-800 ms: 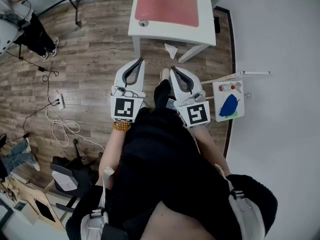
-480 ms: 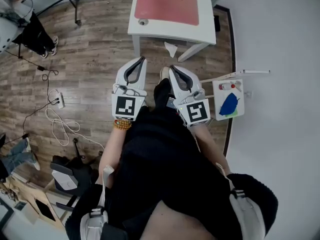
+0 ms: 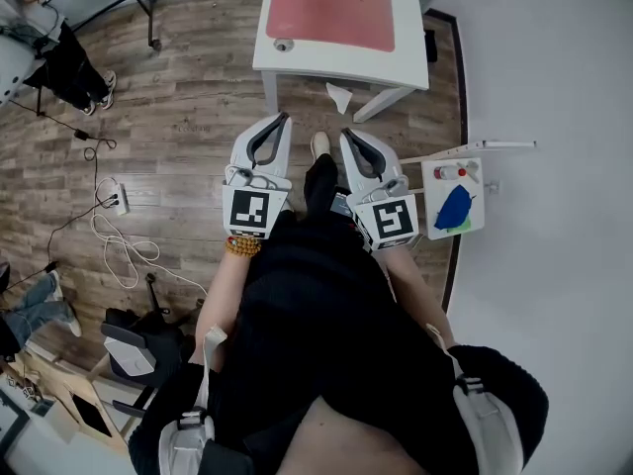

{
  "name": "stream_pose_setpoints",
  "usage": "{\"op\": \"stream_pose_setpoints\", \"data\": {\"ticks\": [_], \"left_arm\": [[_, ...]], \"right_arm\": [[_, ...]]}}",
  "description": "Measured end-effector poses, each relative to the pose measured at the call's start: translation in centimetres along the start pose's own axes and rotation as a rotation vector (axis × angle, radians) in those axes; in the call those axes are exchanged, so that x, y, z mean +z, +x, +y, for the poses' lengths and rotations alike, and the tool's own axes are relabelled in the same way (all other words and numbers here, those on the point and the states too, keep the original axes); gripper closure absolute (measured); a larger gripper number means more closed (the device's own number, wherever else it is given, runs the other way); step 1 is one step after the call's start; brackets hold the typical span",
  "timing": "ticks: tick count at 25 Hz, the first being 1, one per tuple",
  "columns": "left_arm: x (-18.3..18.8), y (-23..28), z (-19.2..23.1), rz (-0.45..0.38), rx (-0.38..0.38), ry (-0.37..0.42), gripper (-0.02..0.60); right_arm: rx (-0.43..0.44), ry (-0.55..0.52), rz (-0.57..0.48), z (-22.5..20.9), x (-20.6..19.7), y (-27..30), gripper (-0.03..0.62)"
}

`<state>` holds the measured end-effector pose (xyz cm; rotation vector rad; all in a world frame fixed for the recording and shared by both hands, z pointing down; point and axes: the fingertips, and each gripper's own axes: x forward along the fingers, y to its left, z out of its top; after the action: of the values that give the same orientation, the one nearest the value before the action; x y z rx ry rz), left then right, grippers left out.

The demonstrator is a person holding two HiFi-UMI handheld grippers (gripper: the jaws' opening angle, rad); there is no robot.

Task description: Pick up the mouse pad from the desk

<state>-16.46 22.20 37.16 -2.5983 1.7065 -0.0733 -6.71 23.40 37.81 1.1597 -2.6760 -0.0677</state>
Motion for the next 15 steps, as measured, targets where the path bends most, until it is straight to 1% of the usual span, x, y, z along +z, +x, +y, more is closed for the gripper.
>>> {"op": "stream_pose_setpoints", "data": {"ticks": [7,15], "left_arm": [[-0.7,1.2,-0.2,0.019,-0.01,-0.001,0.581],[-1.2,2.6,1.0,0.033,0.009,-0.003,0.581]], "right_arm": [[-0.004,0.009,0.017,-1.2,-1.0,0.6,0.568],[0.0,0.008,0.013,-2.7,-0.7,2.5,0.568]]}}
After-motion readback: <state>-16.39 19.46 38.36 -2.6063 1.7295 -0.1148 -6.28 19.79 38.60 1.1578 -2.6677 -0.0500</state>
